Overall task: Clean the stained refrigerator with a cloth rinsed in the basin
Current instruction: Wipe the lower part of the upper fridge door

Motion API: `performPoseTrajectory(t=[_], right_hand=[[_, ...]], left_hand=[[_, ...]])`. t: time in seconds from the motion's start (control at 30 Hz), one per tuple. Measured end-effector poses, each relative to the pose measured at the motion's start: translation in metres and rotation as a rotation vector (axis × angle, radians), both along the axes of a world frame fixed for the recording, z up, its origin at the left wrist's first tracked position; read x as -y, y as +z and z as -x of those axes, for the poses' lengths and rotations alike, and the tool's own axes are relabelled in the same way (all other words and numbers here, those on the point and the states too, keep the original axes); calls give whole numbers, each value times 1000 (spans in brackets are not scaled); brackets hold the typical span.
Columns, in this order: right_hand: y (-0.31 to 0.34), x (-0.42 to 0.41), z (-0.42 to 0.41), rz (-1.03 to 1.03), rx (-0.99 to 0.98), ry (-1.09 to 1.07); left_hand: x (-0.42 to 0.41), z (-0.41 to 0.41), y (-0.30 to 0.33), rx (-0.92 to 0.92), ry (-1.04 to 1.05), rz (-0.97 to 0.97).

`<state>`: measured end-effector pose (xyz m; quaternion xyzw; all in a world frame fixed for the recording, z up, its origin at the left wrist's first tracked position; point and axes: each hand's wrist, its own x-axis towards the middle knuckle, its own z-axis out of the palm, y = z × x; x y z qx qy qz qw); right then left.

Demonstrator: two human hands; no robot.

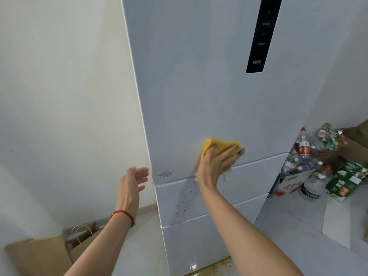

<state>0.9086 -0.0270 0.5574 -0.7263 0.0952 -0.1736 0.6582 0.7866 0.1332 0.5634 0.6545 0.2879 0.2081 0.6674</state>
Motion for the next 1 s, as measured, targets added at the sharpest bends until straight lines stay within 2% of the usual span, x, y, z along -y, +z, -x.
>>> performPoseTrajectory(t=[0.07, 0.17, 0.27, 0.37, 0.47, 0.57, 0.67, 0.77, 0.83, 1.0], right_hand=[[9, 25, -20, -53, -12, -65], [13, 1, -12, -132, -51, -111], [8, -68, 40, -148, -123, 1], [-5, -131, 98, -46, -55, 206], [-12, -154, 112, -25, -121, 241], [-20, -128, 105, -17, -36, 280], [-26, -74, 71, 12, 81, 190], [-24, -8, 18, 43, 74, 110], [-18, 38, -15, 63, 18, 89], [6, 153, -86, 83, -54, 107]], left_hand=[[4, -1, 2, 9, -14, -9], [3, 1, 3, 10, 8, -29], [-6, 9, 1, 6, 25, -54], [-18, 15, 2, 6, 41, -65], [-29, 15, 4, -5, 41, -76], [-20, 7, 6, 11, 7, -119], [10, 0, 4, 59, 77, -214], [44, -1, -3, 114, 213, -512], [72, -7, -10, 180, 218, -687], [107, -28, -8, 215, 322, -555]])
